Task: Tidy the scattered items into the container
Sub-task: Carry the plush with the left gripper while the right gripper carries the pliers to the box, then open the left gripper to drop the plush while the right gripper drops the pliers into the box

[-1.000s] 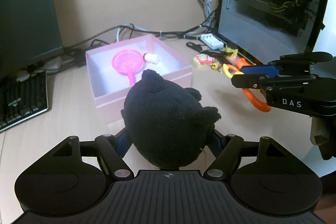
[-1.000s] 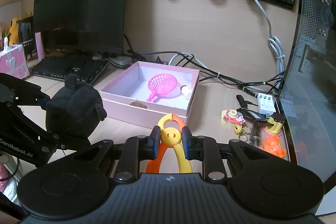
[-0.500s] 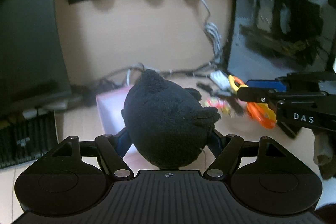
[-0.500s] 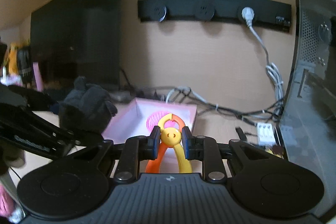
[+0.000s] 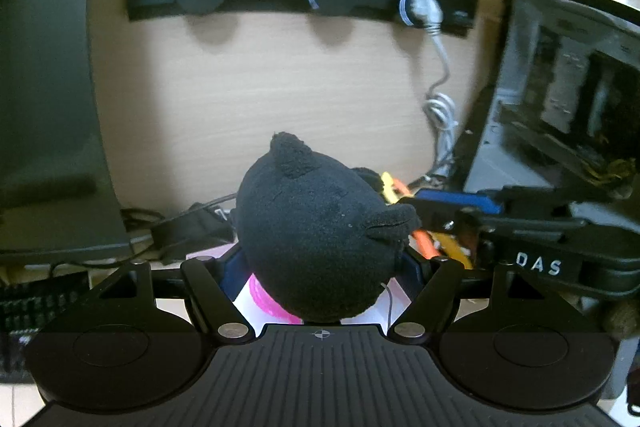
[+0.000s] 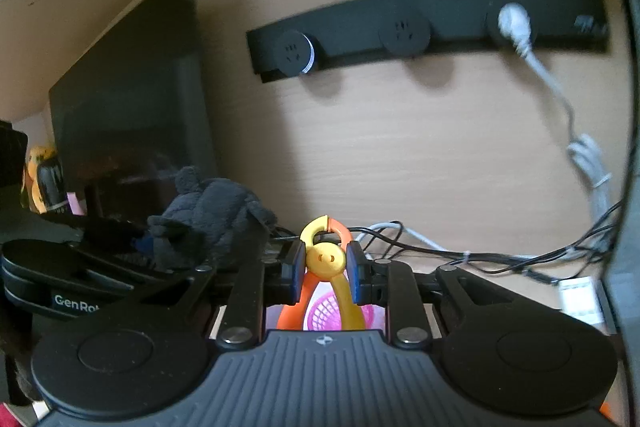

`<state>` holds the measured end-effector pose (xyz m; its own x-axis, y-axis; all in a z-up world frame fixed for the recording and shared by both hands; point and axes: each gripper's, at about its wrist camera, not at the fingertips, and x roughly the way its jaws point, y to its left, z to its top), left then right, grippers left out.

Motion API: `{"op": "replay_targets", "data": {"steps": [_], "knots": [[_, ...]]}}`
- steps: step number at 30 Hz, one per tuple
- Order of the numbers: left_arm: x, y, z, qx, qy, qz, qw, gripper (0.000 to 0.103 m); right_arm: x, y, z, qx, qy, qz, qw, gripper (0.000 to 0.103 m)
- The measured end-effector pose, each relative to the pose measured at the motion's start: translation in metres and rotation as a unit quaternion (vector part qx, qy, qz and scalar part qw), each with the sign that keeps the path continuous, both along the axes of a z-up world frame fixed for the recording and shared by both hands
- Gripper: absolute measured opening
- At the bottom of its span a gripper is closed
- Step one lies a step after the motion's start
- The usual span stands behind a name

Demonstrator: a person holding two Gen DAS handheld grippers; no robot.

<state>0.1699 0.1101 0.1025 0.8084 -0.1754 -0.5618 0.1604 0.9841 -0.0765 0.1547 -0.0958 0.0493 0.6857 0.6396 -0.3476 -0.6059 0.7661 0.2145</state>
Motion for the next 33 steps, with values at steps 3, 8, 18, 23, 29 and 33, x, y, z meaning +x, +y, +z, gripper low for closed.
{"op": "replay_targets", "data": {"steps": [3, 8, 18, 23, 29, 33], "knots": [[0.026, 0.008, -0.010, -0.006, 0.021, -0.001, 0.9998, 0.079, 0.031, 0.010, -0.013, 0.011, 0.032, 0.003, 0.999, 0.021], [0.056, 0.027, -0.041, -0.041, 0.073, 0.011, 0.9965, 0.088, 0.079, 0.020, -0.047, 0.043, 0.119, 0.014, 0.992, 0.030], [0.059, 0.004, -0.071, 0.007, 0.084, -0.001, 0.9964, 0.097, 0.090, -0.005, -0.074, -0.012, 0.105, -0.063, 0.992, 0.071], [0.030, -0.019, -0.066, 0.010, 0.072, -0.027, 0.9969, 0.098, 0.072, -0.026, -0.084, -0.072, 0.074, -0.102, 0.989, 0.071], [-0.012, -0.053, -0.071, -0.011, 0.089, -0.089, 0.9920, 0.100, 0.042, -0.059, -0.096, -0.137, 0.049, -0.143, 0.979, 0.072], [-0.024, -0.070, -0.090, -0.010, 0.125, -0.118, 0.9851, 0.100, 0.029, -0.072, -0.104, -0.166, 0.041, -0.164, 0.972, 0.073]]}}
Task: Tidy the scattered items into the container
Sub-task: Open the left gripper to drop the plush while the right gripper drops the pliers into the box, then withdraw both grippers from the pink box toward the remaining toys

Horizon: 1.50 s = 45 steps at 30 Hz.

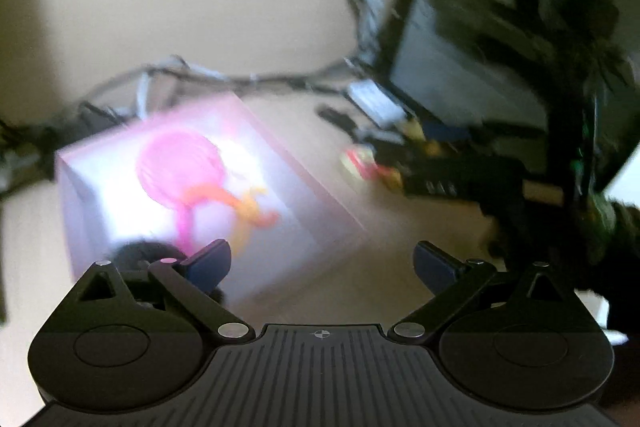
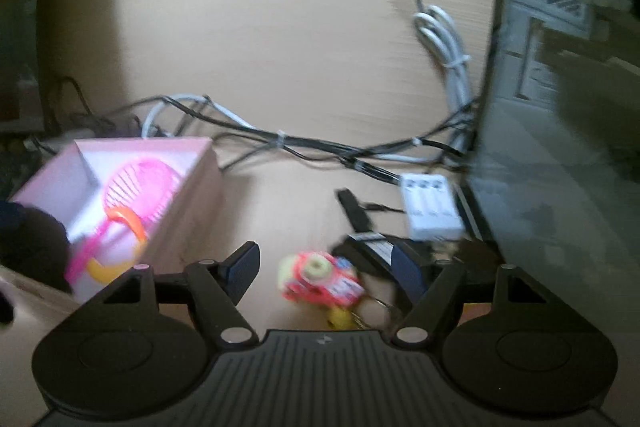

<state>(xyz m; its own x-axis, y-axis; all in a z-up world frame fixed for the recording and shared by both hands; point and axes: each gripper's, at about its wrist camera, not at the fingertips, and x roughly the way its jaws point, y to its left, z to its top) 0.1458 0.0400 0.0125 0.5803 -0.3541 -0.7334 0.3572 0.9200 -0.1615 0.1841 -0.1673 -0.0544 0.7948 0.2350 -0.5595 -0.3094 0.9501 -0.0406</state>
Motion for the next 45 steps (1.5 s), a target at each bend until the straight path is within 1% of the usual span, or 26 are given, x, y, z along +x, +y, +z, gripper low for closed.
{"op": "replay_targets", "data": {"steps": [3, 5, 7, 10, 12, 14, 19, 20, 21, 23, 26, 31, 34, 37, 40, 43, 44, 45], "knots": [[-0.007, -0.007, -0.006, 0.023, -0.016, -0.009, 0.9996, 0.102, -0.004, -0.006, -0.002, -0.001, 0.005, -0.008, 1.000, 0.073], [-0.011, -0.008, -0.008, 0.032, -0.018, -0.009, 0.9993, 0.102, -0.006, -0.008, -0.003, -0.006, 0.006, -0.010, 1.000, 0.073], [-0.015, -0.007, -0.006, 0.029, -0.015, -0.010, 0.9994, 0.102, -0.009, -0.008, -0.004, -0.017, 0.002, -0.011, 1.000, 0.073], [-0.021, -0.007, -0.004, 0.008, -0.003, -0.035, 0.9994, 0.102, -0.012, -0.009, -0.006, -0.034, -0.006, -0.008, 0.999, 0.073], [-0.026, -0.012, -0.005, 0.007, 0.001, -0.053, 0.9986, 0.102, -0.011, -0.010, -0.007, -0.040, -0.009, -0.007, 0.999, 0.073], [-0.026, -0.016, -0.010, 0.010, 0.013, -0.055, 0.9983, 0.102, -0.012, -0.009, -0.009, -0.040, -0.008, -0.007, 0.999, 0.073], [-0.021, -0.013, -0.023, 0.024, 0.039, -0.024, 0.9986, 0.102, -0.017, -0.005, -0.010, -0.033, -0.001, 0.009, 0.999, 0.073], [-0.019, -0.010, -0.026, 0.026, 0.043, -0.011, 0.9987, 0.102, -0.019, -0.005, -0.009, -0.031, 0.000, 0.013, 0.999, 0.076], [-0.017, -0.007, -0.027, 0.029, 0.044, 0.003, 0.9986, 0.102, -0.020, -0.005, -0.009, -0.028, 0.002, 0.014, 0.999, 0.081], [-0.015, 0.002, -0.030, 0.033, 0.045, 0.032, 0.9979, 0.102, -0.021, -0.007, -0.008, -0.020, 0.003, 0.012, 1.000, 0.084], [-0.012, 0.013, -0.032, 0.025, 0.055, 0.058, 0.9965, 0.102, -0.021, -0.009, -0.008, -0.019, 0.004, 0.006, 1.000, 0.084], [-0.011, 0.021, -0.034, 0.033, 0.054, 0.087, 0.9942, 0.102, -0.021, -0.012, -0.010, -0.029, 0.005, 0.000, 1.000, 0.084], [-0.009, 0.023, -0.035, 0.031, 0.055, 0.095, 0.9935, 0.102, -0.021, -0.012, -0.013, -0.038, 0.003, -0.003, 0.999, 0.084], [-0.012, 0.021, -0.035, 0.040, 0.051, 0.087, 0.9940, 0.102, -0.021, -0.011, -0.014, -0.054, -0.008, -0.007, 0.998, 0.084], [-0.013, 0.018, -0.039, 0.046, 0.058, 0.080, 0.9941, 0.102, -0.019, -0.011, -0.015, -0.066, -0.018, -0.010, 0.998, 0.084], [-0.013, 0.016, -0.040, 0.049, 0.058, 0.078, 0.9941, 0.102, -0.014, -0.012, -0.016, -0.067, -0.015, -0.014, 0.998, 0.074], [-0.013, 0.016, -0.040, 0.049, 0.057, 0.078, 0.9941, 0.102, -0.012, -0.012, -0.016, -0.068, -0.013, -0.015, 0.998, 0.065], [-0.013, 0.017, -0.039, 0.049, 0.057, 0.079, 0.9941, 0.102, -0.010, -0.012, -0.017, -0.069, -0.011, -0.015, 0.997, 0.050]]}}
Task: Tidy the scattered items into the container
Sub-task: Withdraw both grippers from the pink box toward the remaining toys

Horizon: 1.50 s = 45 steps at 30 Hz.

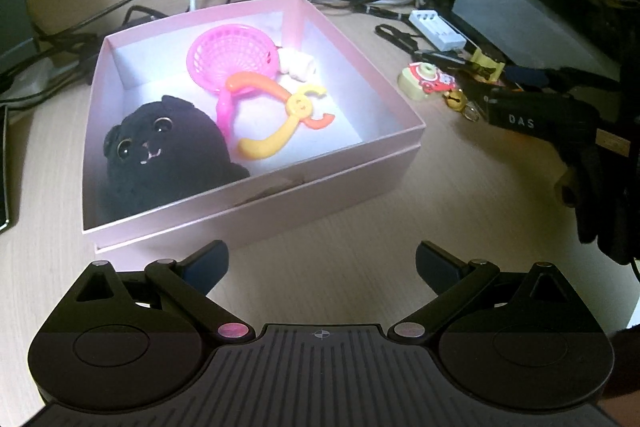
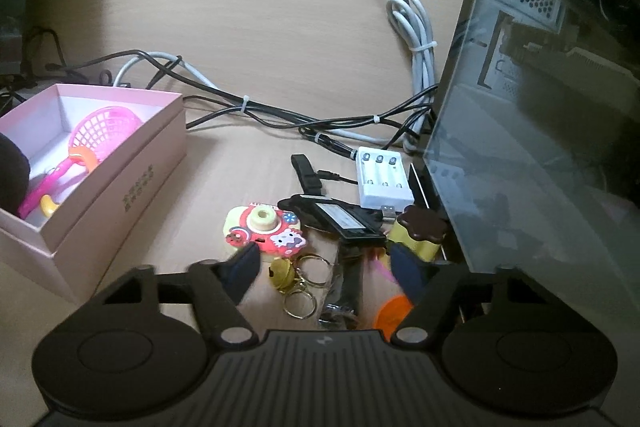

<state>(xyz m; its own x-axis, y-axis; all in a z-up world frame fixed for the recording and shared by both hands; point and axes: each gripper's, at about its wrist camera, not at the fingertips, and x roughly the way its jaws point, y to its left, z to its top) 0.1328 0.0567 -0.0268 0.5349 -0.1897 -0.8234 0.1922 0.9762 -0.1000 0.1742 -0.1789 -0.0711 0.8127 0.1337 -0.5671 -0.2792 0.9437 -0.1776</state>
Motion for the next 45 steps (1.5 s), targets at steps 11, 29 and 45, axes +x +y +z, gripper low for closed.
{"op": "replay_targets", "data": {"steps": [11, 29, 45], "knots": [[0.001, 0.002, -0.002, -0.003, 0.009, 0.005, 0.9999, 0.102, 0.010, 0.008, 0.002, 0.006, -0.006, 0.003, 1.000, 0.036], [-0.009, 0.007, 0.004, -0.016, -0.008, 0.010, 0.9998, 0.102, 0.035, 0.056, -0.021, -0.002, 0.051, 0.032, 0.998, 0.059], [-0.079, 0.029, 0.007, -0.011, -0.033, 0.077, 0.9964, 0.102, -0.097, 0.056, 0.019, 0.032, 0.077, 0.207, 0.975, 0.033]]}}
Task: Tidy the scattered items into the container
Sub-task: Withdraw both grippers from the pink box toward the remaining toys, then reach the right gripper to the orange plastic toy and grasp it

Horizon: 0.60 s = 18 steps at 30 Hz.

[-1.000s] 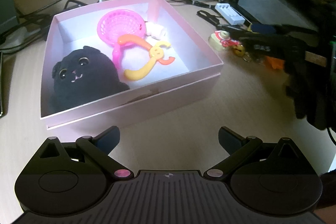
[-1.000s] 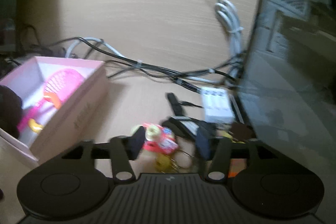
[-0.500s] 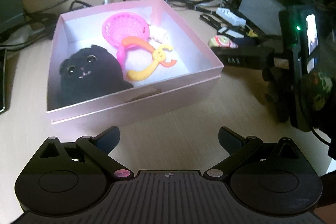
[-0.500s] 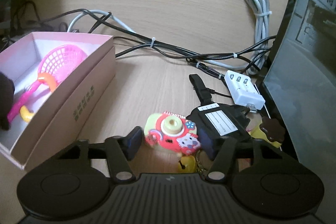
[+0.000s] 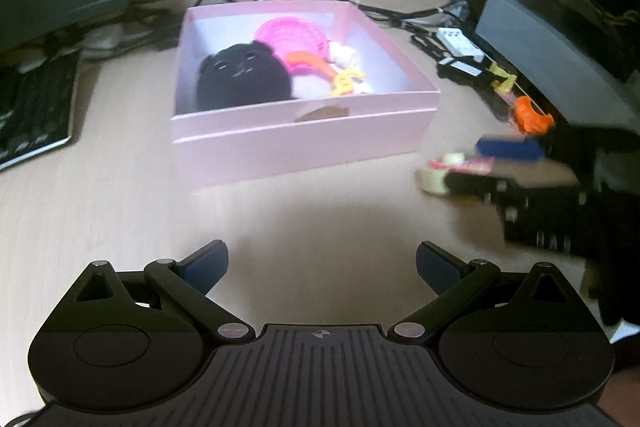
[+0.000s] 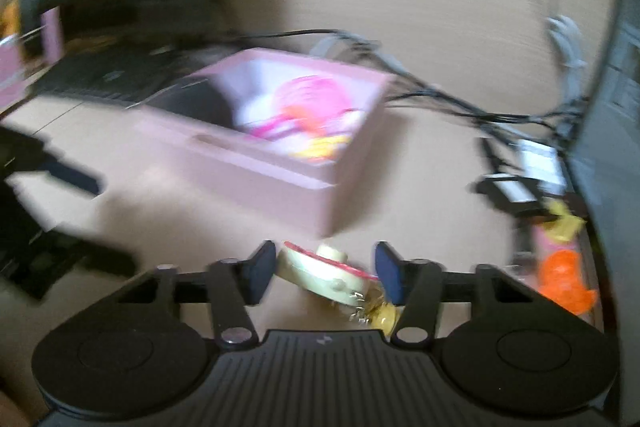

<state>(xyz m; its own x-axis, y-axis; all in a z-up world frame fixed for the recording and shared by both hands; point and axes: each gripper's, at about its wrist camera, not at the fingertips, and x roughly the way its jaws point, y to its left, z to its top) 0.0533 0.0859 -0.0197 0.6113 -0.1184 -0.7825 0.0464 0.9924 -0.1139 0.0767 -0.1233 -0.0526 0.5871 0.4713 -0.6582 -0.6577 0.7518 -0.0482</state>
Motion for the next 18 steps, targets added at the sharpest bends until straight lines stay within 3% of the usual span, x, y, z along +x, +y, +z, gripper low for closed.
{"op": "replay_targets", "data": {"steps": [1, 9, 14, 18], "knots": [[-0.003, 0.001, 0.000, 0.001, 0.000, 0.005, 1.0000, 0.102, -0.007, 0.006, 0.000, 0.001, 0.006, 0.018, 1.000, 0.027], [-0.017, 0.000, -0.001, 0.003, 0.012, 0.015, 0.9998, 0.102, -0.029, 0.019, 0.008, 0.022, 0.003, 0.049, 0.999, 0.027], [-0.015, -0.018, 0.000, -0.004, 0.010, -0.012, 0.9999, 0.102, -0.024, -0.013, 0.017, 0.028, -0.019, -0.012, 0.999, 0.039], [-0.009, -0.040, 0.001, -0.004, 0.005, -0.047, 0.9989, 0.102, -0.020, -0.048, 0.016, 0.001, -0.042, -0.081, 0.996, 0.047]]}}
